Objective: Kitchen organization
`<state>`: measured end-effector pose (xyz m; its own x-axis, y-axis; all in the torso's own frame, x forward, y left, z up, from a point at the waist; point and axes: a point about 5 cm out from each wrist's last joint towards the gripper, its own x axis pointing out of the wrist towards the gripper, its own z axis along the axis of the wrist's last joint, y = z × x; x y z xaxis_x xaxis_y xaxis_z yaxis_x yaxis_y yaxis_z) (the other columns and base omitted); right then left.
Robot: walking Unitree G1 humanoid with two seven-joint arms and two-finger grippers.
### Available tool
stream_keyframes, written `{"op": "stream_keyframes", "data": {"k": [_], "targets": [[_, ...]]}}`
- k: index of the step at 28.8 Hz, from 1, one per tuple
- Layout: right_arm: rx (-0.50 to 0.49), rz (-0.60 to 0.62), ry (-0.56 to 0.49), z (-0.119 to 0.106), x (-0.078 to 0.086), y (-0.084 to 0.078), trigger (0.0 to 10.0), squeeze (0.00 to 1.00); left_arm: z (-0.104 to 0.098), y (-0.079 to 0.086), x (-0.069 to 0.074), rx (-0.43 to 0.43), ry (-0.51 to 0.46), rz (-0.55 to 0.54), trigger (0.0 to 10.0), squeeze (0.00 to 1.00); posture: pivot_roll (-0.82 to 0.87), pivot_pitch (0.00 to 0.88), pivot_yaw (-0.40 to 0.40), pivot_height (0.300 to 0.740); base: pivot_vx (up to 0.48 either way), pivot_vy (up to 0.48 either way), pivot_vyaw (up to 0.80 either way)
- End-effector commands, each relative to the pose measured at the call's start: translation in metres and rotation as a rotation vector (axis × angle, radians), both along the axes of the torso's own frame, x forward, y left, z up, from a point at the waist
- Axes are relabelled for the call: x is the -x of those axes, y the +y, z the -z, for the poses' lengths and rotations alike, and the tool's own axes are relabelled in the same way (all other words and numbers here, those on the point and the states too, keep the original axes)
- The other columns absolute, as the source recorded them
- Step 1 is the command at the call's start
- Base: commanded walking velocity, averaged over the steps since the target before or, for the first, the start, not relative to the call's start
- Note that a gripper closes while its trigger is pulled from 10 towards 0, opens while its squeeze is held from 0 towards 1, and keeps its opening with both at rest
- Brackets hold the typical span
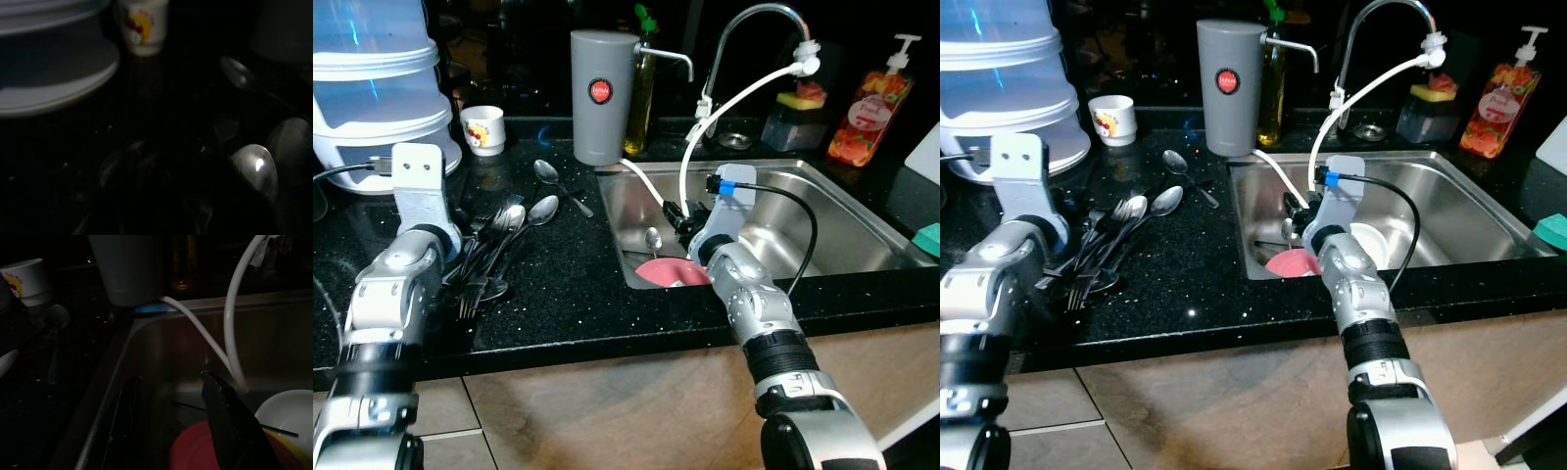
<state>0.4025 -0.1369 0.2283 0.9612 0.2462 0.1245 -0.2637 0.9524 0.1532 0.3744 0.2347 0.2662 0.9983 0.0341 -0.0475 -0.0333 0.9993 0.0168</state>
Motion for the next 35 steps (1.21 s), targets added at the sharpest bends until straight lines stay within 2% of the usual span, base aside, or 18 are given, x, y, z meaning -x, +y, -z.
{"op": "stream_keyframes", "data": {"k": [1,6,9,12,19,23,24,26,27,28,29,35], "targets": [[0.01,-0.008,0.006,-0.004,-0.002,-0.001,10.0,0.0,0.001,0.002,-0.003,0.015,0.053,0.01,10.0,1.0,0.08,0.079,-0.023,0.74,0.0,0.0,0.0],[0.039,-0.034,0.003,-0.009,-0.005,-0.002,10.0,0.0,0.002,0.003,-0.007,0.011,0.142,0.042,10.0,1.0,0.08,0.079,-0.02,0.74,0.0,0.0,0.0],[0.066,-0.071,0.011,-0.009,-0.005,-0.001,10.0,0.0,0.01,-0.001,-0.007,0.003,0.228,0.09,10.0,1.0,0.09,0.075,-0.014,0.74,0.0,0.0,0.0],[0.076,-0.081,0.016,-0.009,-0.005,0.0,10.0,0.0,0.011,-0.002,-0.007,-0.002,0.254,0.106,10.0,1.0,0.09,0.075,-0.014,0.74,0.0,0.0,0.0],[0.126,-0.094,0.039,-0.011,-0.006,-0.002,10.0,0.0,0.017,-0.007,-0.001,-0.017,0.339,0.155,10.0,1.0,0.09,0.074,-0.009,0.74,0.0,0.0,0.0],[0.141,-0.106,0.054,-0.01,-0.006,-0.001,10.0,0.0,0.033,-0.011,0.004,-0.064,0.438,0.202,10.0,1.0,0.09,0.074,-0.009,0.74,0.0,0.0,0.0],[0.141,-0.109,0.056,-0.009,-0.006,0.0,10.0,0.0,0.035,-0.011,0.004,-0.074,0.445,0.2,10.0,0.45,0.09,0.074,-0.01,0.74,0.0,0.0,0.0],[0.141,-0.11,0.058,-0.009,-0.006,0.0,10.0,0.0,0.036,-0.011,0.004,-0.078,0.446,0.198,10.0,0.45,0.09,0.074,-0.01,0.74,0.0,0.0,0.0],[0.141,-0.113,0.058,-0.009,-0.006,0.001,10.0,0.0,0.036,-0.009,0.003,-0.081,0.442,0.181,2.9,0.0,0.09,0.074,-0.01,0.74,0.0,0.0,0.0],[0.141,-0.113,0.058,-0.009,-0.006,0.001,10.0,0.0,0.036,-0.009,0.003,-0.081,0.442,0.181,2.9,0.0,0.09,0.074,-0.01,0.74,0.0,0.0,0.0],[0.14,-0.114,0.061,-0.009,-0.006,0.001,10.0,0.0,0.036,-0.007,0.002,-0.083,0.437,0.163,0.0,0.0,0.09,0.074,-0.01,0.74,0.0,0.0,0.0],[0.141,-0.114,0.073,-0.007,-0.006,0.001,10.0,0.0,0.033,-0.003,0.001,-0.08,0.431,0.137,0.0,0.0,0.09,0.074,-0.01,0.74,0.0,0.0,0.0]]}}
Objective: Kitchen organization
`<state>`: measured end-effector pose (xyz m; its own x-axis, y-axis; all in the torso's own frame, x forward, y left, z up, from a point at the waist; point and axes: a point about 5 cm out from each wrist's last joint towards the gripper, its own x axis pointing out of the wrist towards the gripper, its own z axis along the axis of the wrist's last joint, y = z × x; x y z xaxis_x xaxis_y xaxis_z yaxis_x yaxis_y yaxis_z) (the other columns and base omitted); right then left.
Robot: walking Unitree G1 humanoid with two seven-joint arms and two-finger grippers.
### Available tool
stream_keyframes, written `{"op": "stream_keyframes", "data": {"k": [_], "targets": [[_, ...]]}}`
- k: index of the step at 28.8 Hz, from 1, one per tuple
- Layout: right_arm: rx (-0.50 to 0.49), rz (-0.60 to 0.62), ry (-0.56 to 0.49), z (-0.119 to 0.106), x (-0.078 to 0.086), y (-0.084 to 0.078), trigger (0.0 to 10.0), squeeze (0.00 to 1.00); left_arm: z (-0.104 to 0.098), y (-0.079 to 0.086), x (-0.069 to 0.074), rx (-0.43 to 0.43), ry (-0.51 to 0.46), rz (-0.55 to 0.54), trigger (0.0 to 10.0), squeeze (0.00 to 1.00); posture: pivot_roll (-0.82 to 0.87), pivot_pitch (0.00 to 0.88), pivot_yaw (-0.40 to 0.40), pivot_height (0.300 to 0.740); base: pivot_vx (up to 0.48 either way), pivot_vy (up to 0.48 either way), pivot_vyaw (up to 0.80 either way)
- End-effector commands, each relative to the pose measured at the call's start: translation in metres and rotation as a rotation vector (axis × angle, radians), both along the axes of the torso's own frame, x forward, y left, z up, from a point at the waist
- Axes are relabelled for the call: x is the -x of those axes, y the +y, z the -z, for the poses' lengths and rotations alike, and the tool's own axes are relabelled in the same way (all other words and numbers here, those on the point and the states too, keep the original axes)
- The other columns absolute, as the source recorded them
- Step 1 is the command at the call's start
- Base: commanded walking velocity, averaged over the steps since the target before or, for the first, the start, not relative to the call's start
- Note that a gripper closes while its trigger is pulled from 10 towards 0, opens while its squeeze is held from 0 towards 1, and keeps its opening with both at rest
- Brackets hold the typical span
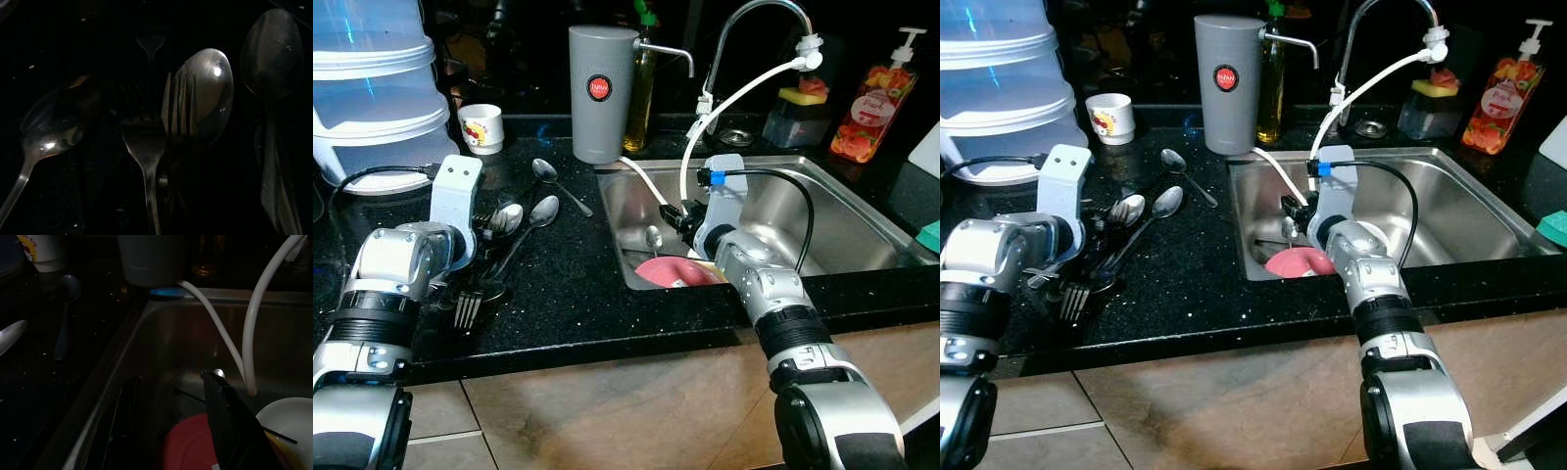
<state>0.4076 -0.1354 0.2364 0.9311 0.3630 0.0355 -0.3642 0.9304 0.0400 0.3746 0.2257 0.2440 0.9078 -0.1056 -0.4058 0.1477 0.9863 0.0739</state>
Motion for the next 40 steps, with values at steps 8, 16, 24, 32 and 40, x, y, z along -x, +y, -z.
{"op": "stream_keyframes", "data": {"k": [8,16,24,32,40], "targets": [[0.009,0.024,0.035,0.006,-0.001,-0.002,10.0,0.0,0.0,0.0,-0.004,0.08,-0.038,-0.037,0.0,0.0,0.09,0.07,-0.013,0.74,0.0,0.0,0.0],[0.0,0.042,0.034,0.006,0.0,-0.004,10.0,0.0,-0.016,-0.019,-0.008,0.181,-0.14,0.026,0.0,0.0,0.08,0.057,-0.01,0.74,0.0,0.0,0.0],[0.0,0.057,0.026,0.006,0.0,-0.007,10.0,0.0,-0.032,-0.053,-0.01,0.357,-0.209,0.152,0.0,0.0,0.08,0.05,-0.01,0.74,0.0,0.0,0.0],[0.006,0.057,0.031,0.008,0.001,-0.007,10.0,0.0,-0.014,-0.097,-0.01,0.349,-0.139,0.264,0.0,0.0,0.08,0.06,-0.003,0.74,0.0,0.0,0.0],[0.005,0.048,0.038,0.011,0.002,-0.004,10.0,0.0,-0.009,-0.079,-0.014,0.21,-0.148,0.159,0.0,0.0,0.08,0.063,-0.002,0.74,0.0,0.0,0.0]]}}
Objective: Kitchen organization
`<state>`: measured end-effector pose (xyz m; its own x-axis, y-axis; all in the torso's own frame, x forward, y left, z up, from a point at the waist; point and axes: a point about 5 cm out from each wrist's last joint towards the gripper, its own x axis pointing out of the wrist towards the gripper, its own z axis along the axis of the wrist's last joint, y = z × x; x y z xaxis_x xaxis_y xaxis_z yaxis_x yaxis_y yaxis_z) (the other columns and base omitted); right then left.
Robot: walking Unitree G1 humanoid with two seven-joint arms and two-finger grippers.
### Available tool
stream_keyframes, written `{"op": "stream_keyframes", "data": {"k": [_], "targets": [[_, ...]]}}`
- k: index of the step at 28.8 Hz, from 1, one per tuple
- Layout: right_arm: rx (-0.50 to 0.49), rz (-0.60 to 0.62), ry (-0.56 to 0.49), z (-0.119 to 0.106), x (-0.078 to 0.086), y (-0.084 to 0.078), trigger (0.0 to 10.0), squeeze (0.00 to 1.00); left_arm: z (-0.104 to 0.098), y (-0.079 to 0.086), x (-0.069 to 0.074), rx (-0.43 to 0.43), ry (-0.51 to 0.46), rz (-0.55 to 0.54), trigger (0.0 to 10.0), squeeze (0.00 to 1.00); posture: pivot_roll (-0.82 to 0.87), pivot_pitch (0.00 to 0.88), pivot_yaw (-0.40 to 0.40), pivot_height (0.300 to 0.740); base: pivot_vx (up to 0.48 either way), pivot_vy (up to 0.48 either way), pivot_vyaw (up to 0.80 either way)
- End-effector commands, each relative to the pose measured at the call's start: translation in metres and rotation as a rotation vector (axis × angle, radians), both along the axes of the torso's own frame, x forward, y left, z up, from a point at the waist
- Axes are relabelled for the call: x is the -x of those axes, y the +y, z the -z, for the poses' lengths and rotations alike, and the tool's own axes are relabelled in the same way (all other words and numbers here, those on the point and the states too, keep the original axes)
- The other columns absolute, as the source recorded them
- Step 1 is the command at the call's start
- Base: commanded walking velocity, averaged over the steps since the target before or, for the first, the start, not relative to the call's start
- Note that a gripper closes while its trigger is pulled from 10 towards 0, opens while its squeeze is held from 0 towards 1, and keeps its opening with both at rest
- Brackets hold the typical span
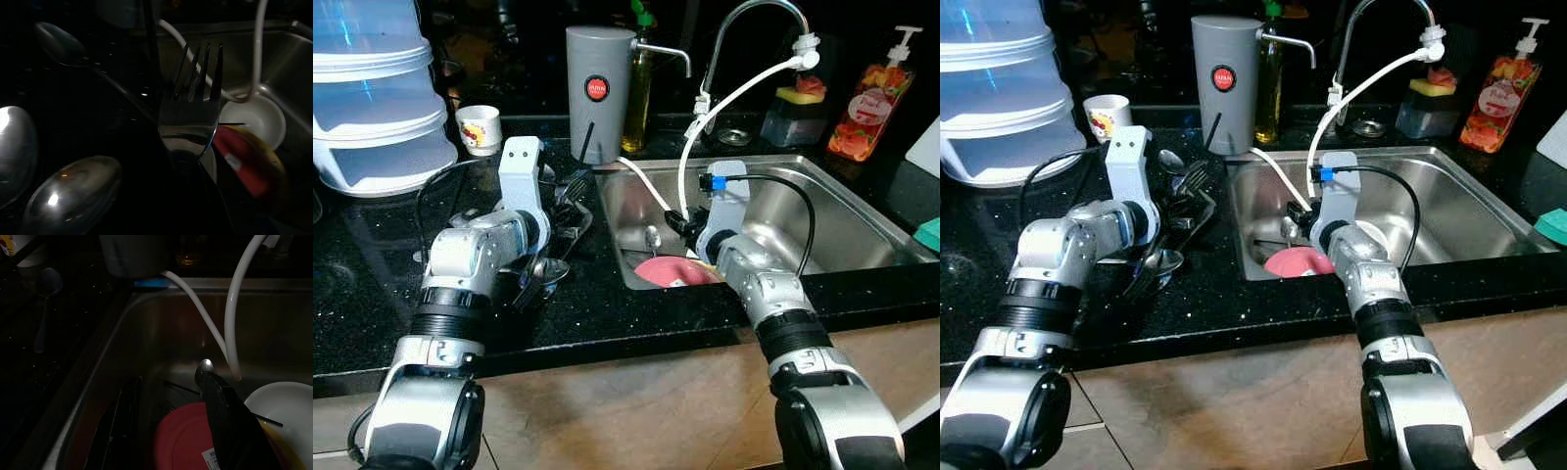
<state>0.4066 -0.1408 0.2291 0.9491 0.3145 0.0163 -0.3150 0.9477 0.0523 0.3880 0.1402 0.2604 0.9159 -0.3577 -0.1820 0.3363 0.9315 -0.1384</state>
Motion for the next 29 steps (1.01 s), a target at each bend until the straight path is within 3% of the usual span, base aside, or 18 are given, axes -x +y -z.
{"op": "stream_keyframes", "data": {"k": [1,3,5,7,8,9,10,11,12,13,17,18,24,29], "targets": [[0.008,-0.005,0.017,0.004,0.001,0.002,10.0,0.0,0.007,0.01,-0.001,-0.075,0.022,-0.047,0.0,0.0,0.08,0.063,-0.002,0.74,0.0,0.0,0.0],[0.007,-0.008,0.017,0.004,0.001,0.002,10.0,0.0,0.006,0.014,-0.001,-0.099,0.017,-0.062,0.0,0.0,0.08,0.063,-0.002,0.74,0.0,0.0,0.0],[0.001,-0.018,0.019,0.005,0.001,0.005,10.0,0.0,0.003,0.024,-0.001,-0.186,0.0,-0.116,0.0,0.0,0.08,0.063,-0.006,0.74,0.0,0.0,0.0],[-0.002,-0.023,0.02,0.005,0.002,0.006,10.0,0.0,0.003,0.026,-0.001,-0.203,-0.005,-0.125,0.0,0.0,0.08,0.063,-0.006,0.74,0.0,0.0,0.0],[-0.003,-0.027,0.02,0.005,0.002,0.007,10.0,0.0,0.002,0.027,0.0,-0.211,-0.005,-0.128,6.4,0.0,0.08,0.063,-0.006,0.74,0.0,0.0,0.0],[-0.003,-0.029,0.021,0.005,0.002,0.008,10.0,0.0,0.003,0.028,-0.001,-0.224,-0.008,-0.128,10.0,0.0,0.09,0.062,-0.01,0.74,0.0,0.0,0.0],[-0.003,-0.03,0.021,0.005,0.002,0.009,10.0,0.0,0.003,0.028,-0.001,-0.234,-0.011,-0.129,10.0,0.0,0.09,0.062,-0.01,0.74,0.0,0.0,0.0],[-0.003,-0.032,0.021,0.005,0.002,0.009,10.0,0.0,0.003,0.028,-0.001,-0.238,-0.009,-0.129,10.0,0.42,0.09,0.062,-0.01,0.74,0.0,0.0,0.0],[-0.003,-0.033,0.021,0.005,0.002,0.01,10.0,0.0,0.003,0.028,-0.001,-0.24,-0.008,-0.129,10.0,0.42,0.09,0.062,-0.01,0.74,0.0,0.0,0.0],[-0.003,-0.034,0.021,0.005,0.002,0.01,10.0,0.0,0.004,0.028,-0.001,-0.238,-0.006,-0.13,10.0,1.0,0.09,0.061,-0.009,0.74,0.0,0.0,0.0],[-0.004,-0.037,0.021,0.005,0.002,0.01,10.0,0.0,0.003,0.03,0.0,-0.238,-0.005,-0.138,10.0,1.0,0.09,0.061,-0.009,0.74,0.0,0.0,0.0],[-0.003,-0.037,0.021,0.005,0.002,0.01,10.0,0.0,0.002,0.03,-0.001,-0.25,-0.007,-0.145,10.0,0.0,0.09,0.06,-0.009,0.74,0.0,0.0,0.0],[0.0,-0.036,0.022,0.005,0.002,0.008,10.0,0.0,0.001,0.033,0.001,-0.296,0.003,-0.141,10.0,0.0,0.08,0.06,-0.008,0.74,0.0,0.0,0.0],[0.025,-0.081,0.045,0.006,0.004,0.009,10.0,0.0,0.005,0.039,0.008,-0.413,0.068,-0.126,10.0,0.0,0.08,0.061,-0.006,0.74,0.0,0.0,0.0]]}}
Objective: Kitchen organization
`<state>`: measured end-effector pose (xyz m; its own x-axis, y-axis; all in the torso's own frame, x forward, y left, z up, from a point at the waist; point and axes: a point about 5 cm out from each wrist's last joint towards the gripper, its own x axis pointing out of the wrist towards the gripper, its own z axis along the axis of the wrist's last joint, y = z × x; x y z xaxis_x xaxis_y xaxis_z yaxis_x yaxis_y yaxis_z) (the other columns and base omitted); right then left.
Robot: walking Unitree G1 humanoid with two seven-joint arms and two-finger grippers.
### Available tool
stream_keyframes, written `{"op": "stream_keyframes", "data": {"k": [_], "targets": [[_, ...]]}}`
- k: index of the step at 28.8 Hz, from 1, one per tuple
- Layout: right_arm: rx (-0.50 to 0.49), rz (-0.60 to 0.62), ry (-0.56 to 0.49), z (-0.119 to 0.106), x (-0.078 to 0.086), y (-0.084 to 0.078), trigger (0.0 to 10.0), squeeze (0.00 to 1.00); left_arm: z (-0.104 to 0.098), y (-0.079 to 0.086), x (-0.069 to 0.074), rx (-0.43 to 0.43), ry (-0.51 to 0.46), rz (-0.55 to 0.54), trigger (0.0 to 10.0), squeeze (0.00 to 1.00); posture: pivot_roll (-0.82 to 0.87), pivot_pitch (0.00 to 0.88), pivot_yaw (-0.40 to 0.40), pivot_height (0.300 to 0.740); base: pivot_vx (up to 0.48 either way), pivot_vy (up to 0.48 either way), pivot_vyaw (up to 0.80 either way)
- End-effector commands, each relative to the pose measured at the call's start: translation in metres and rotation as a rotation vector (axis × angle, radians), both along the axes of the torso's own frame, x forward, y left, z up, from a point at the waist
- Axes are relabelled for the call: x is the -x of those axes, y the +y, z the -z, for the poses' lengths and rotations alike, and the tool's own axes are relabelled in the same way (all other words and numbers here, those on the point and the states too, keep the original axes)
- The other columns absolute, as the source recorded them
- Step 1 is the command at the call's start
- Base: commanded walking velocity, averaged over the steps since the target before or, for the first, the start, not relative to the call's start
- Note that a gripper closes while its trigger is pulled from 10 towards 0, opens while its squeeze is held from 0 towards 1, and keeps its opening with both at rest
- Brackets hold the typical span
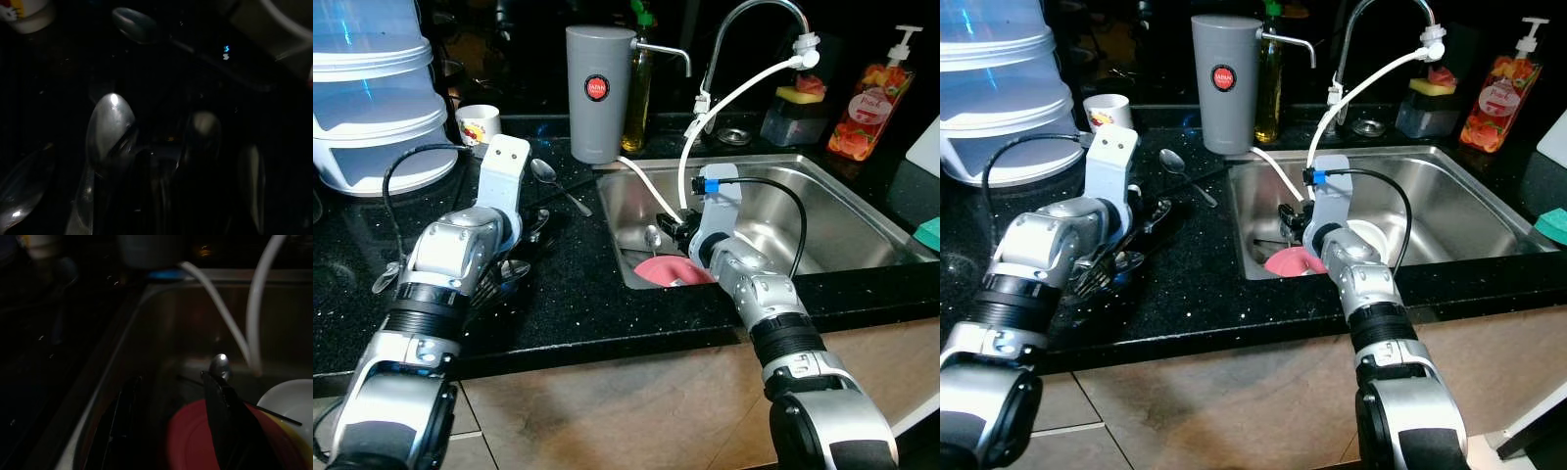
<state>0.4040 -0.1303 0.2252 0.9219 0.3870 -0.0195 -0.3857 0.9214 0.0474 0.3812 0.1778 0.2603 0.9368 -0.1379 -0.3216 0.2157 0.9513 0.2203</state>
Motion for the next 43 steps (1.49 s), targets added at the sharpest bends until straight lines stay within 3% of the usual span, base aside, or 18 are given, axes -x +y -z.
{"op": "stream_keyframes", "data": {"k": [1,5,8,15,16,17,23,24,32,39,41,43], "targets": [[0.049,-0.058,0.041,0.006,0.004,0.002,10.0,0.0,0.008,0.005,0.005,-0.074,0.053,-0.009,10.0,0.0,0.08,0.061,-0.006,0.74,0.0,0.0,0.0],[0.108,-0.111,0.076,0.011,0.007,0.004,10.0,0.0,0.011,0.009,0.009,-0.113,0.084,-0.012,10.0,0.0,0.08,0.062,-0.007,0.74,0.0,0.0,0.0],[0.182,-0.171,0.125,0.021,0.013,0.009,10.0,0.0,0.015,0.011,0.012,-0.092,0.119,-0.022,10.0,0.0,0.08,0.062,-0.007,0.74,0.0,0.0,0.0],[0.195,-0.203,0.141,0.024,0.016,0.015,10.0,0.0,0.02,0.011,0.014,-0.095,0.155,-0.014,9.9,0.0,0.09,0.063,-0.008,0.74,0.0,0.0,0.0],[0.201,-0.205,0.145,0.023,0.017,0.015,10.0,0.0,0.019,0.01,0.015,-0.092,0.157,-0.008,4.0,0.0,0.09,0.061,-0.008,0.74,0.0,0.0,0.0],[0.207,-0.201,0.145,0.023,0.017,0.014,10.0,0.0,0.017,0.009,0.015,-0.088,0.149,-0.01,0.0,0.0,0.09,0.061,-0.008,0.74,0.0,0.0,0.0],[0.217,-0.19,0.144,0.021,0.018,0.013,10.0,0.0,0.002,0.008,0.01,-0.016,0.06,-0.027,0.0,0.0,0.09,0.06,-0.007,0.74,0.0,0.0,0.0],[0.215,-0.186,0.141,0.02,0.018,0.013,10.0,0.0,-0.008,0.006,0.009,0.014,0.007,-0.027,0.0,0.0,0.08,0.057,-0.006,0.74,0.0,0.0,0.0],[0.204,-0.181,0.139,0.018,0.019,0.013,10.0,0.0,-0.031,0.008,0.011,-0.014,-0.077,-0.049,0.0,0.0,0.08,0.051,-0.005,0.74,0.0,0.0,0.0],[0.203,-0.182,0.139,0.017,0.019,0.013,10.0,0.0,-0.043,0.003,0.014,0.031,-0.127,-0.015,0.0,0.0,0.08,0.044,-0.007,0.74,0.0,0.0,0.0],[0.19,-0.185,0.138,0.016,0.019,0.014,10.0,0.0,-0.051,0.0,0.014,0.154,-0.17,0.009,0.0,0.0,0.08,0.044,-0.007,0.74,0.0,0.0,0.0],[0.177,-0.188,0.139,0.016,0.019,0.015,10.0,0.0,-0.065,-0.003,0.015,0.322,-0.281,0.058,0.0,0.0,0.08,0.044,-0.007,0.74,0.0,0.0,0.0]]}}
